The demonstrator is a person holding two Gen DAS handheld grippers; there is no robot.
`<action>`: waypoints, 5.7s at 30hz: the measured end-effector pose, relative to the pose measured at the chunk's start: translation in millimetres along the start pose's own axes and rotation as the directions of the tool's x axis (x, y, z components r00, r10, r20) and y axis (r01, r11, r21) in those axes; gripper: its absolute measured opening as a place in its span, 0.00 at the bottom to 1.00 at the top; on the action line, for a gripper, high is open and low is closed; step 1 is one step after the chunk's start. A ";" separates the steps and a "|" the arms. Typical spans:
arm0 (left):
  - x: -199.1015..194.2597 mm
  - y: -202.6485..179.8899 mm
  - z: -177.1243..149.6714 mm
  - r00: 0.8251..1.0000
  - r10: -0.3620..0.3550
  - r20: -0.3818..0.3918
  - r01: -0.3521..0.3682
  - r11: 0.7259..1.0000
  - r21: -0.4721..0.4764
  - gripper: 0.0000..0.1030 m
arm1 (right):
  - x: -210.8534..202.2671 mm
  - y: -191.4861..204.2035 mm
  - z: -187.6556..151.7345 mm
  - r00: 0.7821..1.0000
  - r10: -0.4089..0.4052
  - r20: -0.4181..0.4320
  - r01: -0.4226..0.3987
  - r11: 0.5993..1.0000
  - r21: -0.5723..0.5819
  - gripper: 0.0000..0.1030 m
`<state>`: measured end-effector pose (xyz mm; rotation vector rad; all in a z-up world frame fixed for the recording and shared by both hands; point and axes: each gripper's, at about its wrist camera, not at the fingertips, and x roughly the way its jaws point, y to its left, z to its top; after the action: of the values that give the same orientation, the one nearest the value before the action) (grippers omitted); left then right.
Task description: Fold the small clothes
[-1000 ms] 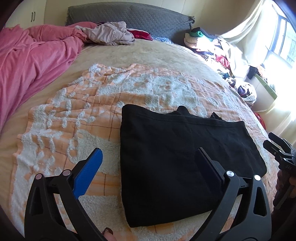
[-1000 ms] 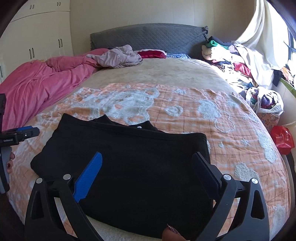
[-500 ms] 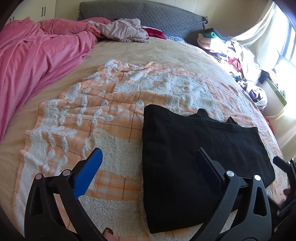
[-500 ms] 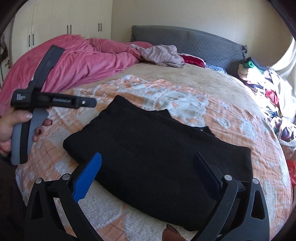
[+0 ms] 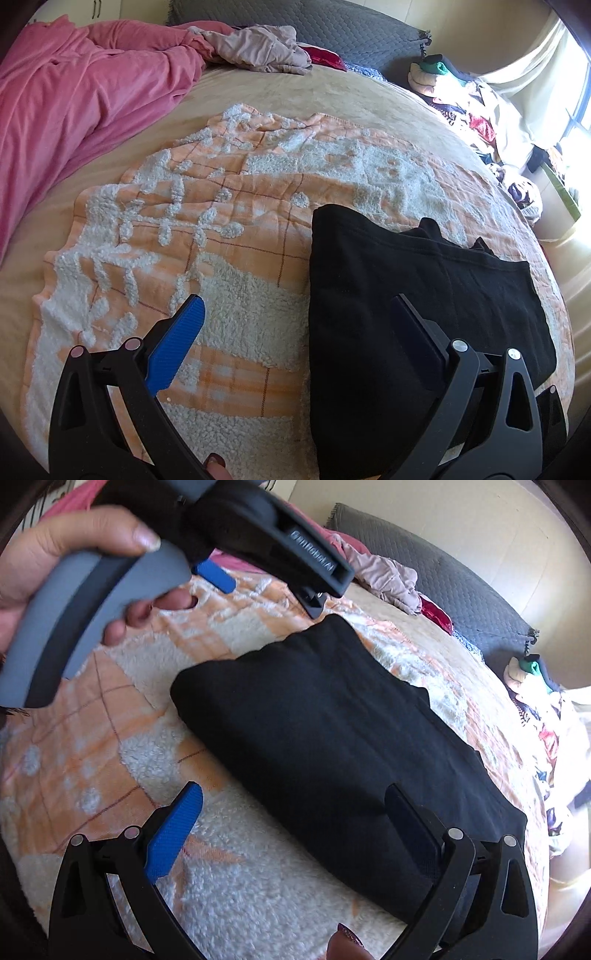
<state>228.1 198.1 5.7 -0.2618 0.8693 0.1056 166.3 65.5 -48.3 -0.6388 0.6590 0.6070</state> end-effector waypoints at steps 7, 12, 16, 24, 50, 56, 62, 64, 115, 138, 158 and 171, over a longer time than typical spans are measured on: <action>9.5 1.0 0.4 1.000 0.015 -0.012 -0.015 1.000 -0.005 0.91 | 26.2 10.3 16.1 0.997 -0.082 -0.007 0.081 0.996 -0.021 0.95; 14.3 -0.9 -0.7 1.000 0.010 -0.021 -0.010 1.000 -0.006 0.91 | 41.0 10.9 27.0 0.995 -0.097 -0.007 0.097 0.995 -0.027 0.94; 19.9 -4.8 -1.6 0.999 0.003 -0.036 -0.003 1.000 -0.005 0.90 | 36.1 9.4 26.6 0.991 -0.129 0.035 0.131 0.990 -0.058 0.86; 30.9 -13.1 -2.4 0.994 -0.078 -0.075 0.075 0.996 -0.043 0.90 | 16.0 5.3 12.7 0.982 -0.150 0.117 0.160 0.984 -0.078 0.34; -3.8 -145.4 8.1 0.903 -0.419 -0.096 0.424 0.905 0.029 0.30 | -87.6 -89.6 -48.5 0.921 -0.262 0.289 0.186 0.946 0.266 0.10; -0.1 -195.7 12.4 0.910 -0.394 -0.132 0.406 0.909 0.090 0.28 | -101.9 -115.5 -75.0 0.923 -0.273 0.272 0.162 0.915 0.370 0.09; 8.9 -237.0 9.9 0.917 -0.362 -0.169 0.386 0.912 0.137 0.28 | -111.7 -142.2 -100.5 0.936 -0.251 0.247 0.098 0.860 0.501 0.09; 15.7 -252.5 7.7 0.920 -0.342 -0.190 0.373 0.914 0.159 0.28 | -109.7 -151.3 -105.5 0.947 -0.225 0.227 0.066 0.832 0.550 0.09; 19.6 -224.4 -55.2 0.953 -0.267 -0.143 0.289 0.943 0.162 0.62 | -79.3 -285.9 -203.9 0.929 0.237 0.286 -0.343 0.250 0.906 0.57; 20.7 -239.0 -67.0 0.957 -0.255 -0.140 0.280 0.937 0.209 0.62 | -28.5 -313.7 -176.9 0.908 0.334 0.253 -0.378 0.390 0.839 0.21; 18.0 -248.1 -79.8 0.952 -0.257 -0.166 0.289 0.934 0.211 0.64 | -48.9 -308.4 -181.2 0.982 0.178 0.068 -0.158 0.560 0.813 0.41; 0.9 -243.1 -80.3 0.955 -0.257 -0.145 0.283 0.937 0.205 0.65 | -82.8 -302.4 -186.2 1.000 -0.007 0.021 -0.012 0.611 0.792 0.61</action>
<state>217.3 -57.7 0.4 -0.1753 0.9439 -0.2663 252.8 -285.8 -3.1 0.2220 0.8253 0.2591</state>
